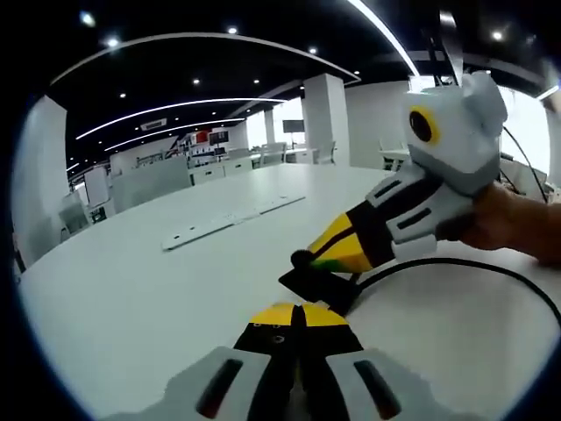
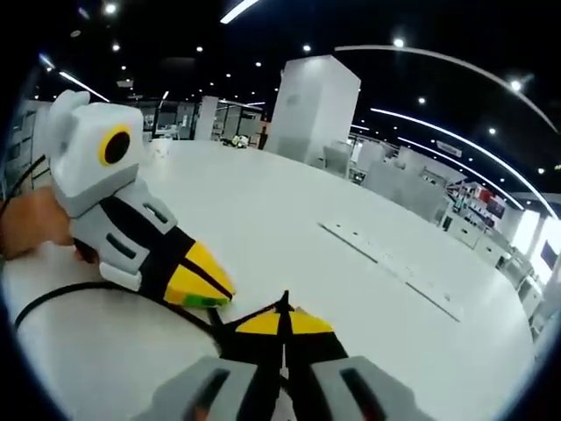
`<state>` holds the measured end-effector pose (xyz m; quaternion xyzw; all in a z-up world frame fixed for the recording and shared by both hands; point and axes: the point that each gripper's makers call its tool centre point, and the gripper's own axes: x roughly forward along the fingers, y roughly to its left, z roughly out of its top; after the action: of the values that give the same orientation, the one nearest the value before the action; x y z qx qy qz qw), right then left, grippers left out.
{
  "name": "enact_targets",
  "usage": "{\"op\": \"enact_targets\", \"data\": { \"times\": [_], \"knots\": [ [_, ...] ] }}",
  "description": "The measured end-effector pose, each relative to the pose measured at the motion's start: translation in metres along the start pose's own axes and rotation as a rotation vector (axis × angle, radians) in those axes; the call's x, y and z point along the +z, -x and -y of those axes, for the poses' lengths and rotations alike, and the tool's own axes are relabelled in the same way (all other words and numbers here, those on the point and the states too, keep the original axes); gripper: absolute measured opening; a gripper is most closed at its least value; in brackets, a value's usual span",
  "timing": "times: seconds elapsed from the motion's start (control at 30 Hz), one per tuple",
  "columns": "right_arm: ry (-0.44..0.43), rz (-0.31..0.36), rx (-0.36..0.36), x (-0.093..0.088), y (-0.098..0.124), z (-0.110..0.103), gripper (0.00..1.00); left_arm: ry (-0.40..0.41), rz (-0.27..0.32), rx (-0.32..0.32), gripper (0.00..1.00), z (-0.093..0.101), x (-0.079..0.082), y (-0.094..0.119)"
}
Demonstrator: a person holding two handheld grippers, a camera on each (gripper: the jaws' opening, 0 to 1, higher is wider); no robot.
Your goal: Find the charging cable on the desk, coil it up and secure with Velcro.
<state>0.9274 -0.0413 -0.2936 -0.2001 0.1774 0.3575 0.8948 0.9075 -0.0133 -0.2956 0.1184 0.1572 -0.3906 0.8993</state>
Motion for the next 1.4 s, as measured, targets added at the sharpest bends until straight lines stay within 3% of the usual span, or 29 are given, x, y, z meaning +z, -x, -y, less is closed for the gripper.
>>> {"op": "enact_targets", "data": {
  "times": [1.17,1.3,1.4],
  "knots": [
    [-0.018,-0.032,0.019,-0.008,-0.009,-0.002,0.02,-0.001,0.002,-0.004,0.01,0.000,-0.001,0.001],
    [-0.088,-0.064,0.040,-0.009,-0.012,0.001,0.02,-0.001,0.002,-0.004,0.01,0.000,-0.001,0.002],
    [-0.082,-0.115,0.052,-0.008,-0.014,0.002,0.01,0.000,0.002,-0.003,0.01,0.000,-0.001,0.002]
  ]
}}
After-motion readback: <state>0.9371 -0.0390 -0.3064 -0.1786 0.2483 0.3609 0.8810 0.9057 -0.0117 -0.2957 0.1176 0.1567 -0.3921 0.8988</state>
